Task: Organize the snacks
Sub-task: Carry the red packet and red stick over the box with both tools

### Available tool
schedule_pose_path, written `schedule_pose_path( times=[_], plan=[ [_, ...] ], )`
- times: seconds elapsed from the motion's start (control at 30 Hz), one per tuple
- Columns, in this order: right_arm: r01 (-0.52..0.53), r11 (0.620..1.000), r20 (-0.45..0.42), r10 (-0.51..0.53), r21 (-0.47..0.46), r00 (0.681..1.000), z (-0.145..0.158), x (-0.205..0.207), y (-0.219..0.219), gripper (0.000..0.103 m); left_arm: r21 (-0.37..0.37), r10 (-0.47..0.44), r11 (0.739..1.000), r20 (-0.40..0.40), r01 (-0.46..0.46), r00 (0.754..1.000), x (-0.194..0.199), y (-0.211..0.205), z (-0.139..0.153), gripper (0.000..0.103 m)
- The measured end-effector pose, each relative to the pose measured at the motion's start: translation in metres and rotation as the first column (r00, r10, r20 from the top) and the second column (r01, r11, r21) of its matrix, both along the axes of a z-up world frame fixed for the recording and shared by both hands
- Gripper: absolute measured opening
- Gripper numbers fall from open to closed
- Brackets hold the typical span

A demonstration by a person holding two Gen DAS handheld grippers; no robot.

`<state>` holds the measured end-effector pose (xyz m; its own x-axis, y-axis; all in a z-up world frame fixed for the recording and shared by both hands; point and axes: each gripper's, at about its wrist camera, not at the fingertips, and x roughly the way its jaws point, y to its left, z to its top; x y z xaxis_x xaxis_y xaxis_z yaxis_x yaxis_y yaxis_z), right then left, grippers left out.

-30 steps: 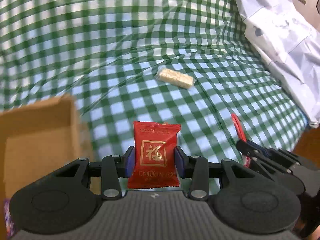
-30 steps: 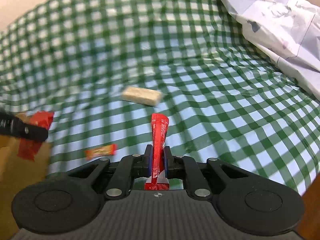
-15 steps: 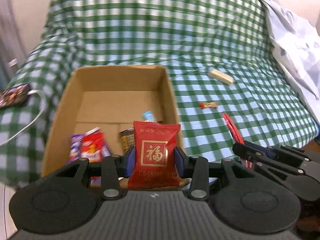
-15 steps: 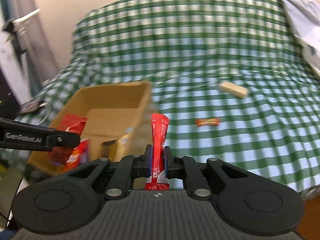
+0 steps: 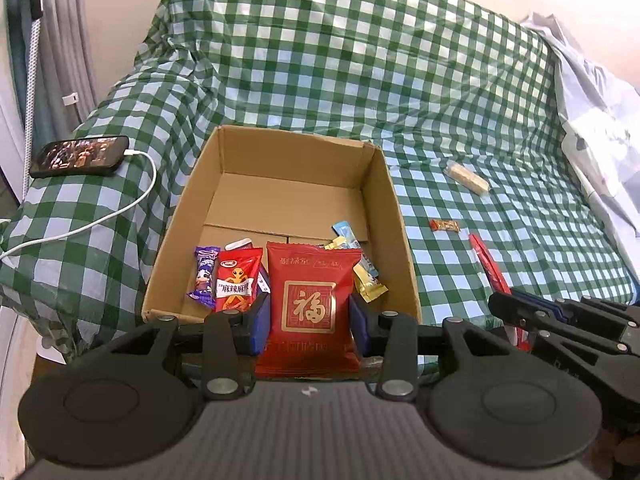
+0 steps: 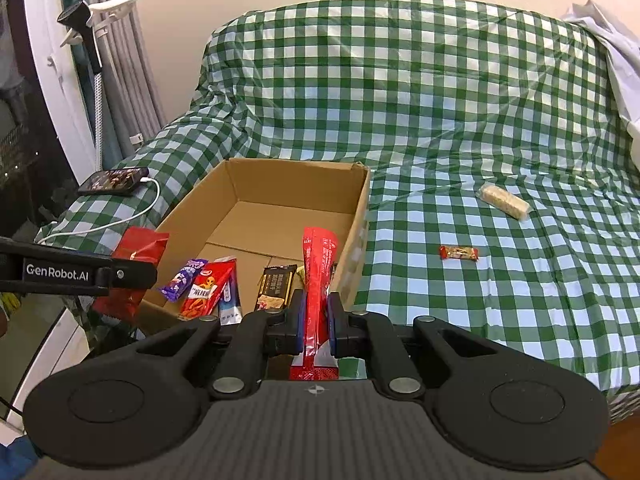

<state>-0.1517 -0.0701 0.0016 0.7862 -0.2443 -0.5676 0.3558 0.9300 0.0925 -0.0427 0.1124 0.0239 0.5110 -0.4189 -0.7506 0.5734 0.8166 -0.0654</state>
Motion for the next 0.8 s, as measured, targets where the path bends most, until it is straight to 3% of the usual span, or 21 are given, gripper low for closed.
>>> schedule_pose_path(
  times=[0.3, 0.8],
  plan=[
    [-0.015, 1.0, -0.023, 0.014, -0.026, 1.0, 0.001, 0.011, 0.002, 0.011, 0.002, 0.053, 0.999, -0.031, -0.053, 0.998, 0.027, 0.008, -0.005, 0.046],
    [-0.083, 0.997, -0.069, 0.082, -0.01, 0.994, -0.006, 0.071, 0.0, 0.011, 0.029, 0.122, 0.992, -0.065, -0.12, 0.99, 0.083, 0.005, -0.019, 0.046]
  ],
)
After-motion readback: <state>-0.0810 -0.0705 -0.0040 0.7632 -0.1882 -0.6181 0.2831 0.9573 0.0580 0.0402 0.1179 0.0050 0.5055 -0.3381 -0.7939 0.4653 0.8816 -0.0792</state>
